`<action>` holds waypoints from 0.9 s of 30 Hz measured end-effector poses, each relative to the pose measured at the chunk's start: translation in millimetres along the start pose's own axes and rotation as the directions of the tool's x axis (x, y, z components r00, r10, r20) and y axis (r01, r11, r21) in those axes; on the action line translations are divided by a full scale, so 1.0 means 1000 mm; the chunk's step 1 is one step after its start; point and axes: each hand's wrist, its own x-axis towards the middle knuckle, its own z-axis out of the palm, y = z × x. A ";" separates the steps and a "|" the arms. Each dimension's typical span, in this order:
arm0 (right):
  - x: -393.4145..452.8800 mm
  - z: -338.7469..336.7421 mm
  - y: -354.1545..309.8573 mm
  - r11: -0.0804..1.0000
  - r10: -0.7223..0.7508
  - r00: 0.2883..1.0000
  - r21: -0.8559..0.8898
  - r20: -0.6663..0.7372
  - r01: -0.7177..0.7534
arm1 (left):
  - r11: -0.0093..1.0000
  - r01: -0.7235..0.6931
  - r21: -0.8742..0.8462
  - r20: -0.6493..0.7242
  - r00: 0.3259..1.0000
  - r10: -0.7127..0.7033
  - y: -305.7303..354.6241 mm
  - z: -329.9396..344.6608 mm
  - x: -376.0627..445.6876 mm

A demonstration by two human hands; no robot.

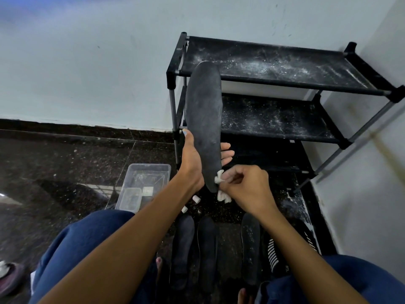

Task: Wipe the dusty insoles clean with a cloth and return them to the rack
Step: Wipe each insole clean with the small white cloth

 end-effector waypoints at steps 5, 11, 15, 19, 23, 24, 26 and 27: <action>-0.002 -0.001 -0.003 0.983 0.032 0.992 0.176 0.124 -0.054 | 1.000 -0.002 0.001 0.016 1.000 0.002 -0.001 0.000 -0.001; -0.005 0.001 -0.008 0.987 0.008 0.996 0.156 0.091 -0.022 | 0.999 0.026 -0.022 0.011 1.000 -0.025 -0.001 0.001 -0.001; -0.001 -0.008 -0.011 0.934 0.039 0.953 0.329 0.299 -0.142 | 0.999 0.009 -0.048 0.013 1.000 -0.008 0.001 0.002 -0.001; 0.011 -0.018 -0.004 0.894 0.150 0.988 0.422 0.042 -0.154 | 0.998 0.023 -0.055 0.058 0.998 -0.020 0.002 0.003 -0.003; 0.009 -0.014 -0.005 0.828 0.205 0.957 0.484 0.207 -0.282 | 0.997 0.054 -0.058 0.094 0.994 -0.048 -0.003 0.003 -0.003; 0.009 -0.014 -0.005 0.839 0.207 0.950 0.458 0.233 -0.296 | 0.995 0.070 -0.066 0.105 0.993 -0.062 -0.003 0.003 -0.003; 0.009 -0.014 -0.006 0.857 0.220 0.941 0.410 0.256 -0.312 | 0.990 0.107 -0.092 0.132 0.987 -0.094 -0.001 0.001 -0.004; 0.010 -0.017 -0.005 0.862 0.227 0.933 0.388 0.278 -0.326 | 0.988 0.119 -0.100 0.141 0.985 -0.105 0.000 -0.001 -0.004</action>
